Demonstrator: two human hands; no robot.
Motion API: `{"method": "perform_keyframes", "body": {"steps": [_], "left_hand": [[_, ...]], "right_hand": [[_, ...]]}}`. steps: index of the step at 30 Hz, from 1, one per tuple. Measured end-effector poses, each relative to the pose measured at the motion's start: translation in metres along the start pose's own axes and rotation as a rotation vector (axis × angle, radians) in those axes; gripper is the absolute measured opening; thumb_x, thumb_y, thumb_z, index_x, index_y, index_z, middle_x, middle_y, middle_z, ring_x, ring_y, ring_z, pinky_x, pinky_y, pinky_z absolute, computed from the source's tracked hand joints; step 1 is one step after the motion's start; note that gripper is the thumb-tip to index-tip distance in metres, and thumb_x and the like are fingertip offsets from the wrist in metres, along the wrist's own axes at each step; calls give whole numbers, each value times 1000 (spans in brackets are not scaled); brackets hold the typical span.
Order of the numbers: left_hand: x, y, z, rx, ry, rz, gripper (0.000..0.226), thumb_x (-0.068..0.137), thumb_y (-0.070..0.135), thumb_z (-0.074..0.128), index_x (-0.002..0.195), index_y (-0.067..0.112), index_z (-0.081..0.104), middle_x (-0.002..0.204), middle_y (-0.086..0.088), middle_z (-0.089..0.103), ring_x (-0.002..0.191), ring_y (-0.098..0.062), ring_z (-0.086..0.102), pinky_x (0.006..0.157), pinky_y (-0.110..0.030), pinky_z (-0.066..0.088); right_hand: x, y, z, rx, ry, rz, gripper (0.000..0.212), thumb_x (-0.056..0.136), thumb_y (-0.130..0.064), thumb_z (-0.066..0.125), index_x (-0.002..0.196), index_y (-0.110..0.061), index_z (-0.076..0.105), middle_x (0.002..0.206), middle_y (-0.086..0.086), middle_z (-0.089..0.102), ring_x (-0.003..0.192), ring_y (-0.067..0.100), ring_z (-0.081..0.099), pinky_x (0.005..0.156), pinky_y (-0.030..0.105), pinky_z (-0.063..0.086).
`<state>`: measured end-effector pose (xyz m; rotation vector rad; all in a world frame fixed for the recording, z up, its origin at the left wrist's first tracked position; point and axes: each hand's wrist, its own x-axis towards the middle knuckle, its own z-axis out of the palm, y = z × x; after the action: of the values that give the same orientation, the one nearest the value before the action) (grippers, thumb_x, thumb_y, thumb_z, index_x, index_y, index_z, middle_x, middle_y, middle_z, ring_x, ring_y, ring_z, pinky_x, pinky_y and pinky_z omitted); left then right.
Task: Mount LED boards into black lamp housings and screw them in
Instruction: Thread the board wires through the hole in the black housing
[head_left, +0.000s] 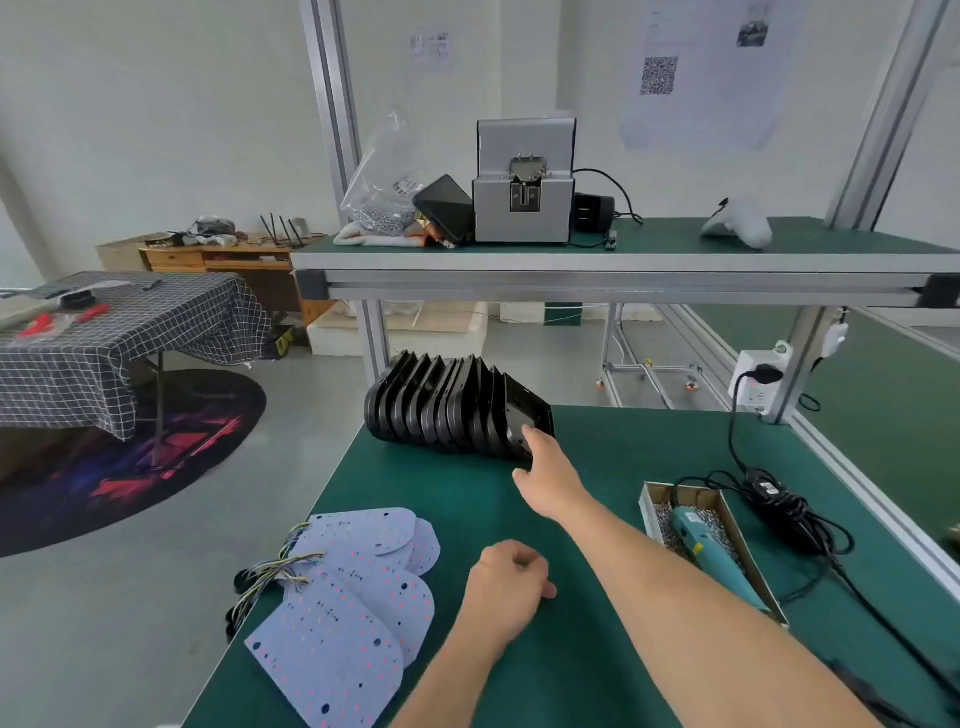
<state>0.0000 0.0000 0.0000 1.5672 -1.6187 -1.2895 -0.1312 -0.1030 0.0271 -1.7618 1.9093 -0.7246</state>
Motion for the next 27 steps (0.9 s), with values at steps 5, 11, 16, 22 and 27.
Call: {"method": "perform_keyframes", "body": {"steps": [5,11,16,22,27], "left_hand": [[6,4,-3,-94,-4,-57,15,99,28,53,109,30,64,83,17,79,88,-8,68,60,-16,47],[10,13,-10,-164,56,-20,15,101,30,53,107,30,66,89,15,79,88,-15,69,69,-27,52],[8,16,-8,-226,138,25,20,105,42,50,108,30,65,96,18,79,106,-9,68,93,-37,56],[-6,16,-6,-264,158,43,35,97,60,57,107,29,67,96,7,73,89,-11,69,85,-40,61],[-25,-5,-2,-74,60,5,19,97,39,64,105,22,69,85,-1,76,61,-12,65,53,-25,51]], "right_hand": [[11,11,12,54,-23,84,62,104,-11,54,162,-12,31,163,10,36,142,30,48,113,44,44],[-8,15,7,-105,413,25,19,105,-18,55,88,-10,57,94,7,58,82,34,58,68,41,43],[-69,21,-6,-86,460,-66,22,104,-17,57,85,-7,57,88,5,54,76,35,55,62,41,37],[-179,25,-2,-303,399,-222,15,103,-26,63,113,-19,72,100,-1,64,72,32,68,55,40,50],[-242,26,4,-485,357,-317,33,69,-16,95,96,-21,76,80,-3,59,52,22,58,37,32,37]]}}
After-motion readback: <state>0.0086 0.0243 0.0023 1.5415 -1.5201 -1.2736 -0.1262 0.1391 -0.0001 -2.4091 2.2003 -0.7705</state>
